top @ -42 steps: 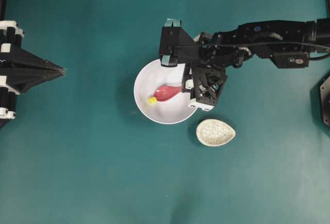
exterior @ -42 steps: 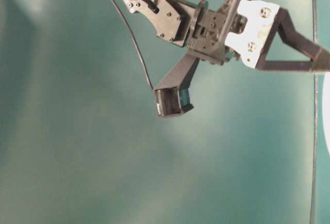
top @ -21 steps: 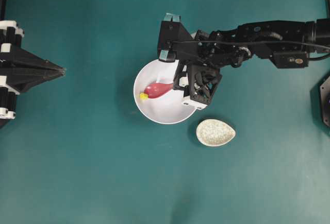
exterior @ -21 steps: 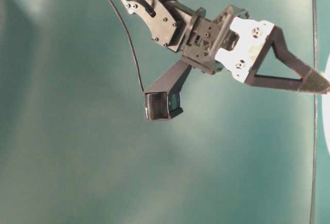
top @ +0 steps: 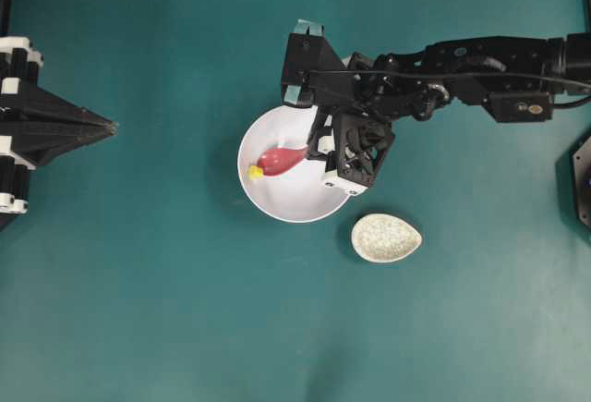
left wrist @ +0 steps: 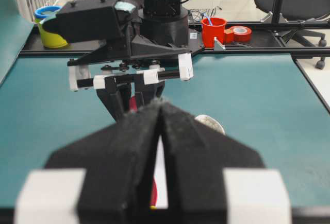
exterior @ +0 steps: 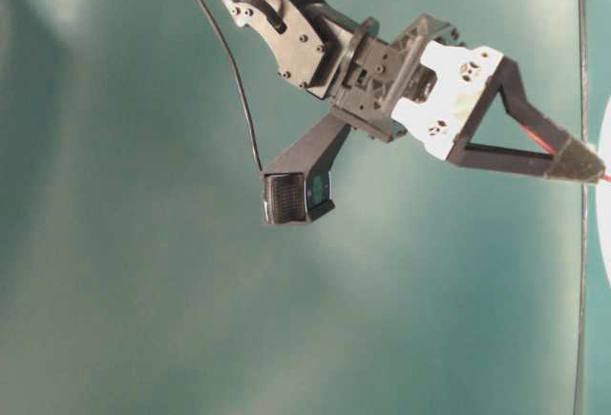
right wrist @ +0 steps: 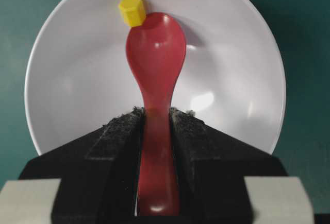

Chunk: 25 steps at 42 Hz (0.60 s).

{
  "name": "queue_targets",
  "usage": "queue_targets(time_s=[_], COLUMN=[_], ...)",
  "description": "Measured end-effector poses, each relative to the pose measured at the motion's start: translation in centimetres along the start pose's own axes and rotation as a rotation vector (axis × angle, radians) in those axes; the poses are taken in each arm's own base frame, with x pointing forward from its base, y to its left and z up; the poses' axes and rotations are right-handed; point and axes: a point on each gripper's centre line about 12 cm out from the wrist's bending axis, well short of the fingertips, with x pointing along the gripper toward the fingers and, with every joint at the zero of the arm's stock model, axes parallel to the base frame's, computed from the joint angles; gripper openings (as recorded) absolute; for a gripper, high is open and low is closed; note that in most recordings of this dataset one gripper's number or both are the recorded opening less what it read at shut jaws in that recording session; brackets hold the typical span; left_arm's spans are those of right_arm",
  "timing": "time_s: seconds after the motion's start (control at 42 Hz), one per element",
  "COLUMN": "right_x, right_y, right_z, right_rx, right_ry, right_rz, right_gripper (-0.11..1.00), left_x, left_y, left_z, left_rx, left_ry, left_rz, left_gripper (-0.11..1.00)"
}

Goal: Scoop the yellow hexagonal prism block from the bowl with a spoon using the right arm.
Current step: 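Push the spoon under the yellow hexagonal block against the bowl wall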

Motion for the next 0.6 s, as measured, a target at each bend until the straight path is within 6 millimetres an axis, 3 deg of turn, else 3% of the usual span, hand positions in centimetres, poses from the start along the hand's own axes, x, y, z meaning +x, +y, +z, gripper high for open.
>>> queue_targets(time_s=[0.596], right_x=[-0.07], right_y=[0.32], right_z=[0.43], right_rx=[-0.006], right_ry=[-0.037], right_rz=[-0.001], right_gripper=[0.24], left_x=[0.00], left_y=[-0.03], left_z=[0.00], left_rx=[0.000], left_ry=[0.000], left_rz=[-0.002], left_gripper=[0.00])
